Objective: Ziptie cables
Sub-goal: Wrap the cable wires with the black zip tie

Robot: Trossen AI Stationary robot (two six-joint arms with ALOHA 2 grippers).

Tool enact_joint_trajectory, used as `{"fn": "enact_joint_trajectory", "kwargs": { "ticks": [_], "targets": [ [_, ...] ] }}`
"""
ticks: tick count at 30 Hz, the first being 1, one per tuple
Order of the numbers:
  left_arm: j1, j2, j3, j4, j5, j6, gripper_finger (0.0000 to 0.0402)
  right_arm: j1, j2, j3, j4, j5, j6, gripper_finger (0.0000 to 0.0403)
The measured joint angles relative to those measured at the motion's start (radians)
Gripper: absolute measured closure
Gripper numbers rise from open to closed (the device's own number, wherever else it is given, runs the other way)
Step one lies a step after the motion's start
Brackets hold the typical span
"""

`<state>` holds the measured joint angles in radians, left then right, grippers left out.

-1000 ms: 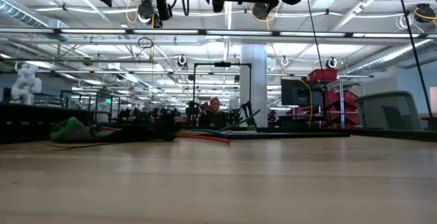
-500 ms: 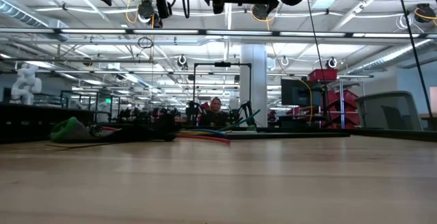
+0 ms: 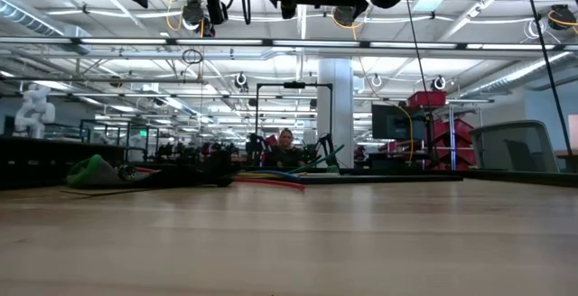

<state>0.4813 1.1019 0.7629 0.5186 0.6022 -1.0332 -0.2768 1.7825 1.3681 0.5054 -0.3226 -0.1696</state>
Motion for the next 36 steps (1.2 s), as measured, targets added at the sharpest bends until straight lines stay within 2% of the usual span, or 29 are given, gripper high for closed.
{"fn": "enact_joint_trajectory", "kwargs": {
  "ticks": [22,30,36],
  "targets": [
    [-0.012,0.000,0.000,-0.007,0.010,0.134,0.0259,-0.014,0.000,0.000,0.046,0.006,0.004,0.0403],
    [-0.051,0.002,-0.004,-0.085,-0.002,0.204,0.0259,-0.030,-0.006,0.004,0.122,0.005,0.035,0.0403],
    [-0.051,0.001,-0.003,-0.063,-0.010,0.204,0.0259,-0.039,-0.004,0.004,0.121,0.006,0.049,0.0403]
  ]
}}
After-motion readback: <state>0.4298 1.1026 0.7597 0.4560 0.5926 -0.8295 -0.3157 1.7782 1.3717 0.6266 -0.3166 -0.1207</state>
